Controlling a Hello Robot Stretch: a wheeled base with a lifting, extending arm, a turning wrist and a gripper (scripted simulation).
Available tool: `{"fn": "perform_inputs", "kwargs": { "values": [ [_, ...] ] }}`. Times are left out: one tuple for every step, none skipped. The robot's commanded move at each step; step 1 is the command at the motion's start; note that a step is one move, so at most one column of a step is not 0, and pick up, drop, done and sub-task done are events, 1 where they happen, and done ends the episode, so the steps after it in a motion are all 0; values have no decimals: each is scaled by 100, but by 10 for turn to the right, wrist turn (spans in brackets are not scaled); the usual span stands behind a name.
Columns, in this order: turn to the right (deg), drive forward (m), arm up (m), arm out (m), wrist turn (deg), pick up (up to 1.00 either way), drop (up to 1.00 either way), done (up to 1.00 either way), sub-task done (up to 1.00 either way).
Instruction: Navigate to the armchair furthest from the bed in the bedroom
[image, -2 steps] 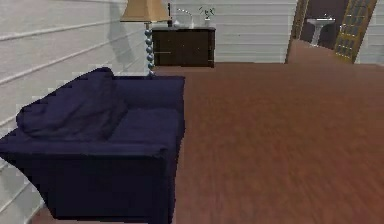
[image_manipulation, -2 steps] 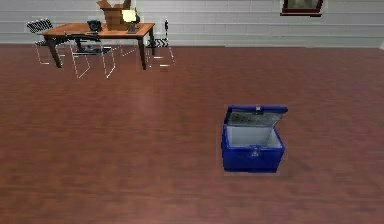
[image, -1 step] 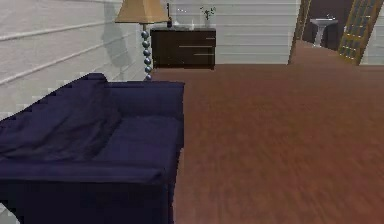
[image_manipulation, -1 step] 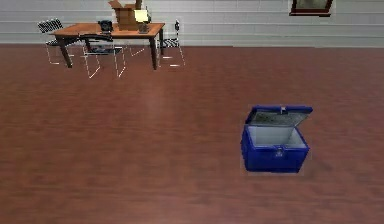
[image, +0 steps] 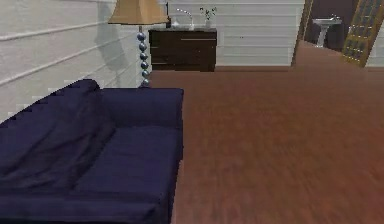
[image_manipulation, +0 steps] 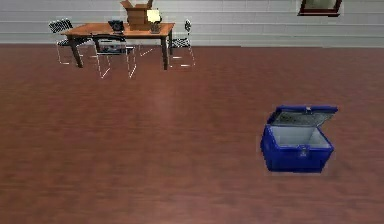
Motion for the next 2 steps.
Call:
{"fn": "perform_inputs", "kwargs": {
  "values": [
    [450, 0, 0, 0, 0, 0, 0, 0, 0],
    [360, 0, 0, 0, 0, 0, 0, 0, 0]
  ]
}}
